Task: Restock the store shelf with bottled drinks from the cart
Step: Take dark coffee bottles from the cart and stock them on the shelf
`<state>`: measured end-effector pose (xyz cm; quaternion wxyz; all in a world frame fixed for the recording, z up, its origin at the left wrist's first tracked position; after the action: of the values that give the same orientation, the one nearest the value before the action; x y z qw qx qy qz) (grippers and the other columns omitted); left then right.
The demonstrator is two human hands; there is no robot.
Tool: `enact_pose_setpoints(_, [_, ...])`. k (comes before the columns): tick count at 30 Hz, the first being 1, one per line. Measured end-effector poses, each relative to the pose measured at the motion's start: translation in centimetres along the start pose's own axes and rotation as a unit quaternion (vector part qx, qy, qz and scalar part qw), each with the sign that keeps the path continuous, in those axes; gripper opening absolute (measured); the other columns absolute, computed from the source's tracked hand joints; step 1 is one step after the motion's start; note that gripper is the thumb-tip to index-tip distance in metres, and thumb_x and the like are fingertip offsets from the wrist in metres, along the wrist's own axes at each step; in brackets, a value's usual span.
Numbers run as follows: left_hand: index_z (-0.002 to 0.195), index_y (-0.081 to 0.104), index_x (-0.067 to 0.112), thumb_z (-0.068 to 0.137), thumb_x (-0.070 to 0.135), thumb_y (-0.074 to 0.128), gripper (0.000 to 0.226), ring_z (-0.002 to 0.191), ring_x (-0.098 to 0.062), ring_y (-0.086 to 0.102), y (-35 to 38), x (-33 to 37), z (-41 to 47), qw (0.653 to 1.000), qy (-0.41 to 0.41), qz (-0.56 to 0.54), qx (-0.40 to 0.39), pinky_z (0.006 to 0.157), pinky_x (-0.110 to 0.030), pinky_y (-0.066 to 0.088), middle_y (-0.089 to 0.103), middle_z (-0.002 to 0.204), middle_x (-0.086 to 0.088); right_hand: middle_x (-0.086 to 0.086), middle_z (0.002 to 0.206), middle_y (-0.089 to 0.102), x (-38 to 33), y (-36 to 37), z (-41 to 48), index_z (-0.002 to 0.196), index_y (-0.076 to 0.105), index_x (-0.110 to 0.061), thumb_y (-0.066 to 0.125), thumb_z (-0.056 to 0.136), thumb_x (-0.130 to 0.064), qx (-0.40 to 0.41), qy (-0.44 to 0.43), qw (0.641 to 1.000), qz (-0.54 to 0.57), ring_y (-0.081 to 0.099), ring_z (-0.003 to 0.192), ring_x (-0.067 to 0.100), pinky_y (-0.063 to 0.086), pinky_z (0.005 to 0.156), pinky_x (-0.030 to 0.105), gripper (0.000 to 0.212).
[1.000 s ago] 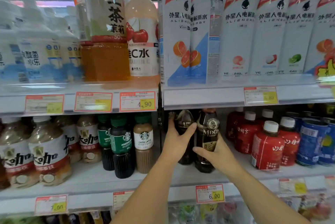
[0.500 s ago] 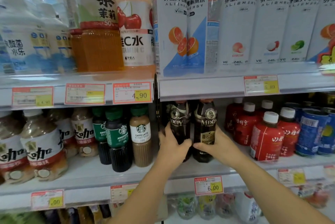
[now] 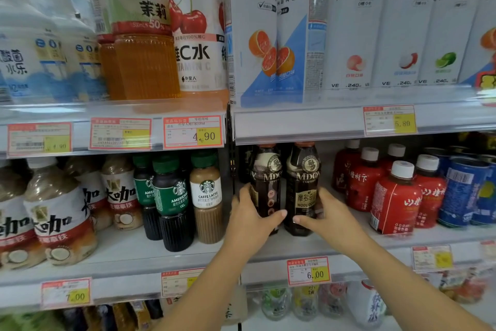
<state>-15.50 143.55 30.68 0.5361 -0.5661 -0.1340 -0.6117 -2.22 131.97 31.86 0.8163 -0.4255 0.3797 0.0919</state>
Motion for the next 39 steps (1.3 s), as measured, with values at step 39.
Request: enact_pose_setpoints(39, [0.138, 0.034, 0.009, 0.084, -0.001, 0.061, 0.061, 0.124, -0.026, 0.047, 2.6, -2.2, 10.2, 0.982, -0.127, -0.092, 0.102, 0.104, -0.040, 0.037, 0.050, 0.134, -0.012, 0.012, 0.115, 0.065, 1.8, 6.4, 11.8, 0.118, 0.056, -0.006, 0.075, 0.074, -0.011, 0.097, 0.036, 0.994, 0.018, 0.059, 0.106, 0.026, 0.036, 0.078, 0.018, 0.048])
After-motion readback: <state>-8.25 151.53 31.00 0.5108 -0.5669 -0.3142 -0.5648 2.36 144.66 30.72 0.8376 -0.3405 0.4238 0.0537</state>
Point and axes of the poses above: each hand's wrist, its own z-axis towards the middle knuckle, its own y-axis out of the palm, x = y × z, the point moved 2 cm from there along z, towards the middle knuckle
